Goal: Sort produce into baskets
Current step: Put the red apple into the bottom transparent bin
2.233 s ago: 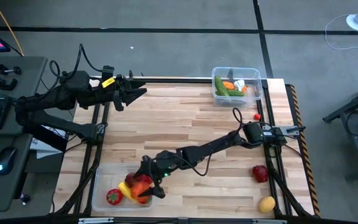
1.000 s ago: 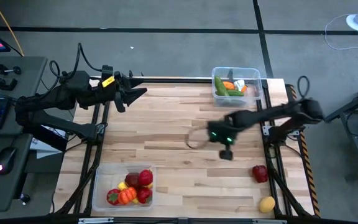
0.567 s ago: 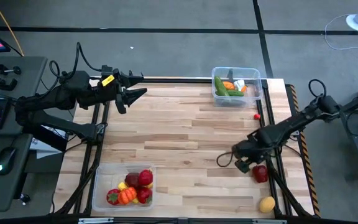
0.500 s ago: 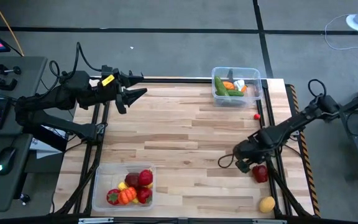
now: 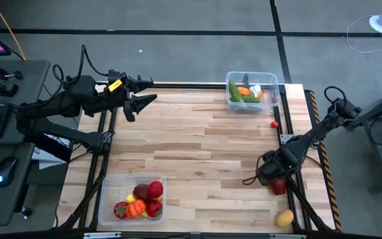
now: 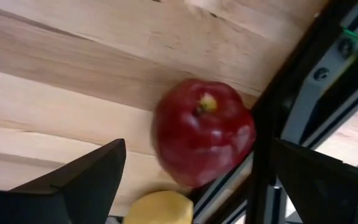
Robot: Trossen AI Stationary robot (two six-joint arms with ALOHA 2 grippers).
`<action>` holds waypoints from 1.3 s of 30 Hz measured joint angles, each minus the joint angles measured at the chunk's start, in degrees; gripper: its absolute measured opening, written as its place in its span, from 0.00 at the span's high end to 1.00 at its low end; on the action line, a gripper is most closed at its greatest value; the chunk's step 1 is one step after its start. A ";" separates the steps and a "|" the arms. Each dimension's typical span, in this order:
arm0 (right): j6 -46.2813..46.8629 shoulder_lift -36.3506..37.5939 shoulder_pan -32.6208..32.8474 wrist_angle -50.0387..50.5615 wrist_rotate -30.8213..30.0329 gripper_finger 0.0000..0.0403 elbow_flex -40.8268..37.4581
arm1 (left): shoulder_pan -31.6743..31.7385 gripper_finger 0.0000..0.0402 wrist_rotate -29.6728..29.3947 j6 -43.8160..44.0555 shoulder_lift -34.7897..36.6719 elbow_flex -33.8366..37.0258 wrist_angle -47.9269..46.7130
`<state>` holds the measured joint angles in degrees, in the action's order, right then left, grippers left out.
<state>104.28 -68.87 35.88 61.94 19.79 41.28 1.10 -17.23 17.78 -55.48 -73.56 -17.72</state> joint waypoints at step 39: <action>-5.37 -13.91 10.25 -12.89 -1.65 0.10 0.30 | 0.00 0.25 0.07 1.11 0.00 0.00 0.00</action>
<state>98.91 -82.77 46.13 49.05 18.14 41.58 1.10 -17.17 18.90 -55.48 -73.56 -17.72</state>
